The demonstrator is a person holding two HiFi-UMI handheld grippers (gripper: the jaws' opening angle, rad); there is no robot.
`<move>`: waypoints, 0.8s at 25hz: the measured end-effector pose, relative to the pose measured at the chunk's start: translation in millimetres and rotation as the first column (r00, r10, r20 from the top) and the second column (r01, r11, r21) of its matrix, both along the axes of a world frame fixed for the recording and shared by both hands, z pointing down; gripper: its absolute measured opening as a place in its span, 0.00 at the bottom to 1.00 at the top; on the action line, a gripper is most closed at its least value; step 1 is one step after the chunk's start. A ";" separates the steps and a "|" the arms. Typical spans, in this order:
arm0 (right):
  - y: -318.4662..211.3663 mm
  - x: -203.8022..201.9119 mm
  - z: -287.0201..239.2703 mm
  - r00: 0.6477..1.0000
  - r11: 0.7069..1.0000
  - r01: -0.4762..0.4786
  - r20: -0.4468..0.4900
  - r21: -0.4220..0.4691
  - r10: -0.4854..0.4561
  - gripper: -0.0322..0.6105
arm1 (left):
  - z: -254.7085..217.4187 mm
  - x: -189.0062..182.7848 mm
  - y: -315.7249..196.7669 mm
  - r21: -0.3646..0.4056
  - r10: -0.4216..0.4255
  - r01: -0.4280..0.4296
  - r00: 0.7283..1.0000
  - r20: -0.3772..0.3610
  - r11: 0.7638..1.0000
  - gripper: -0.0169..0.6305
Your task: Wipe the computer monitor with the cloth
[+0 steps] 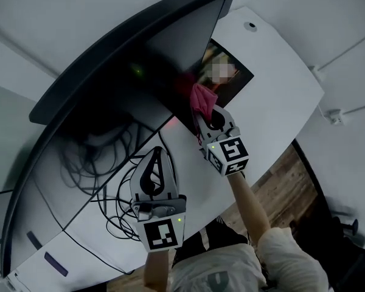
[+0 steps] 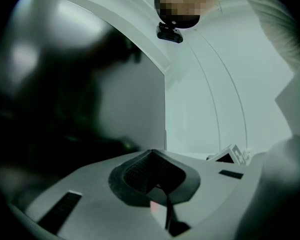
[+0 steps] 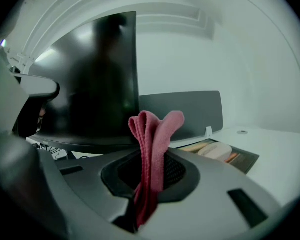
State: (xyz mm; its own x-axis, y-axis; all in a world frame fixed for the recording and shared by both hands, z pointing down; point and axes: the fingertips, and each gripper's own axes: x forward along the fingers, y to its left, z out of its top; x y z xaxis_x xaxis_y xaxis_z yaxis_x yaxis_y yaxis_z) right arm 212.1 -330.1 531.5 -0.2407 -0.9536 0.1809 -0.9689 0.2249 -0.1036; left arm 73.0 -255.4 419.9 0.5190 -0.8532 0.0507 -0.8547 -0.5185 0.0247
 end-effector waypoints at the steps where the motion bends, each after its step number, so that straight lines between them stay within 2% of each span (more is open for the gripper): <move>1: -0.8 -1.9 3.9 1.000 1.000 0.004 0.014 -0.010 -0.004 0.14 | 2.6 -0.3 0.1 -0.004 0.002 -0.002 1.000 0.000 1.000 0.05; 8: -3.5 -19.1 18.5 0.988 0.997 0.033 0.155 -0.069 -0.022 0.14 | 4.4 -7.1 0.4 -0.006 -0.009 0.009 1.000 -0.011 1.000 0.05; 14: -5.6 -27.9 28.0 0.937 0.991 0.056 0.350 -0.124 -0.009 0.14 | 3.7 -11.1 3.4 -0.008 -0.025 0.025 1.000 -0.013 1.000 0.05; 20: 0.2 -54.9 28.9 0.923 0.980 0.124 0.382 -0.153 -0.057 0.14 | 1.8 -20.7 9.3 -0.007 -0.056 0.056 0.998 -0.009 0.998 0.05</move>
